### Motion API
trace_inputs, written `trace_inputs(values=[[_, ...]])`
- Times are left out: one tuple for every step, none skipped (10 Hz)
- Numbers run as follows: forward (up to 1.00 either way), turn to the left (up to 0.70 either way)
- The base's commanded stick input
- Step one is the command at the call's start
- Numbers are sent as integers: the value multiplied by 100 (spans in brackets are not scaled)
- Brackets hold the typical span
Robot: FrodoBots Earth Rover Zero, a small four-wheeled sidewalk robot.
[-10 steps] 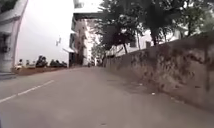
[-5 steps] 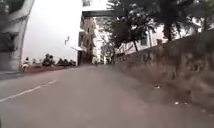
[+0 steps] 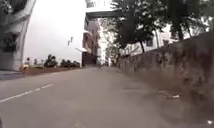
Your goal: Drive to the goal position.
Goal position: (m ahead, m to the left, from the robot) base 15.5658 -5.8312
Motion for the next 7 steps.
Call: trace_inputs(values=[[100, 0], [100, 0], [100, 0], [100, 0], [100, 0], [100, 0], [100, 0]])
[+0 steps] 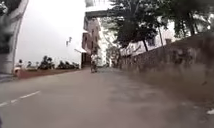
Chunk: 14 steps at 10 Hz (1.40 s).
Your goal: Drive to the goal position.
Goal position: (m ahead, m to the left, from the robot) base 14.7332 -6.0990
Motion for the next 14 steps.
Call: trace_inputs(values=[[100, 0], [100, 0], [100, 0], [100, 0], [100, 0], [100, 0], [100, 0], [100, 0], [100, 0], [100, 0], [100, 0], [100, 0], [100, 0], [100, 0]])
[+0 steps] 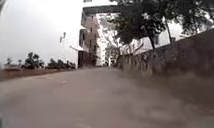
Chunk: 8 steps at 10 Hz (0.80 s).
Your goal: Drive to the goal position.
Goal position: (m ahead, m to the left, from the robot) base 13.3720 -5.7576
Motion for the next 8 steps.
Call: trace_inputs(values=[[100, 0], [100, 0], [100, 0], [100, 0], [100, 0], [100, 0], [100, 0], [100, 0]])
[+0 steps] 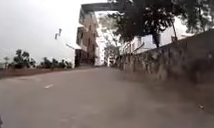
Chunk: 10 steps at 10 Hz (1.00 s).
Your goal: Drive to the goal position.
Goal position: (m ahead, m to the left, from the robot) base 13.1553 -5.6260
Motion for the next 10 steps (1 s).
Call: trace_inputs(values=[[100, 0], [100, 0], [100, 0], [100, 0], [100, 0], [100, 0], [100, 0], [100, 0], [100, 0], [100, 0]])
